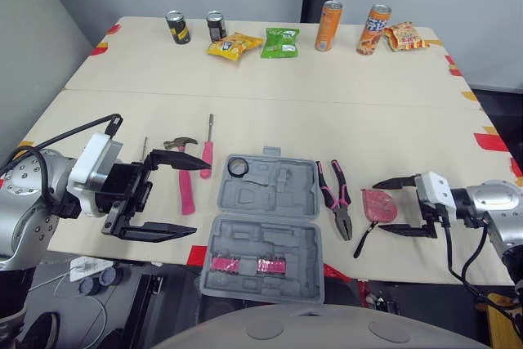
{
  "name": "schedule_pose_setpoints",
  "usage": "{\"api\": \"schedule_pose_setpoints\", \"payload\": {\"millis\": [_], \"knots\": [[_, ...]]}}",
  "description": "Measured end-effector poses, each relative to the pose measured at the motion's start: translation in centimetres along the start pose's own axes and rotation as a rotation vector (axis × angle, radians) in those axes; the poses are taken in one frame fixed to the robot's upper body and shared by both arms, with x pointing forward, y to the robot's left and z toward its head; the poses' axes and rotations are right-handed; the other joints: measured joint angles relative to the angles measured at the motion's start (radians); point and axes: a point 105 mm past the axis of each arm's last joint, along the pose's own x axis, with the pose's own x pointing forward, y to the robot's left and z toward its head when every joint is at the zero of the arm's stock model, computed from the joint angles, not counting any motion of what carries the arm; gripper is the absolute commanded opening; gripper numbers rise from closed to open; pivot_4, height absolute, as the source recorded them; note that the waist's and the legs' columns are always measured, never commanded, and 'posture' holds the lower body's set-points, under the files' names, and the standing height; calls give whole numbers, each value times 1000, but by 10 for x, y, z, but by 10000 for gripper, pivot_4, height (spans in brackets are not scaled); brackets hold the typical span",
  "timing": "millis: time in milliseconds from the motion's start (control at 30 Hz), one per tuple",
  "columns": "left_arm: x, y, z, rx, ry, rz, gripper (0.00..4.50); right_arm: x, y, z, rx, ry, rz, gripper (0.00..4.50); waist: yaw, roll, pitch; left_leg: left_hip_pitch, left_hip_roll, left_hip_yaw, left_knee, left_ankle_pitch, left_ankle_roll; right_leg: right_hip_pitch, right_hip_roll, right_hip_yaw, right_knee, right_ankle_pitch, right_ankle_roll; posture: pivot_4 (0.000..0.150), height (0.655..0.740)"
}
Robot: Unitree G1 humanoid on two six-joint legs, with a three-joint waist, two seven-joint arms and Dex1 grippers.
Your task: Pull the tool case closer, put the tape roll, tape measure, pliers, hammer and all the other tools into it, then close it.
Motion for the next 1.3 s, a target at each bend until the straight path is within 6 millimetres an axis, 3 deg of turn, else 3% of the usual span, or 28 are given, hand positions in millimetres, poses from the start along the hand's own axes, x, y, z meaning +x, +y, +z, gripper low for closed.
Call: {"api": "schedule_pose_setpoints", "payload": {"millis": [533,700,967,1100,1300], "knots": [[0,0,0,1,0,-4,45000,-4,-2,-16,17,69,-7,44706,2,0,0,0,0,0,0,0,0,0,0,0,0,0,0,1500,7385],[0,0,0,1,0,-4,45000,-4,-4,-16,14,66,-18,30411,2,0,0,0,0,0,0,0,0,0,0,0,0,0,0,1500,7385],[0,0,0,3,0,-4,45000,-5,-5,-15,8,60,-24,30097,2,0,1,0,0,0,0,0,0,0,0,0,0,0,0,1500,7385],[0,0,0,5,0,-2,45000,-12,-11,4,-44,56,-22,30097,2,0,2,0,0,1,-1,0,0,0,0,1,-1,0,0,1500,7385],[-8,0,-7,-15,-4,43,45000,-1,-20,64,-151,26,17,30097,4,1,5,1,2,1,-2,0,0,-1,2,1,-1,0,0,1500,7385]]}}
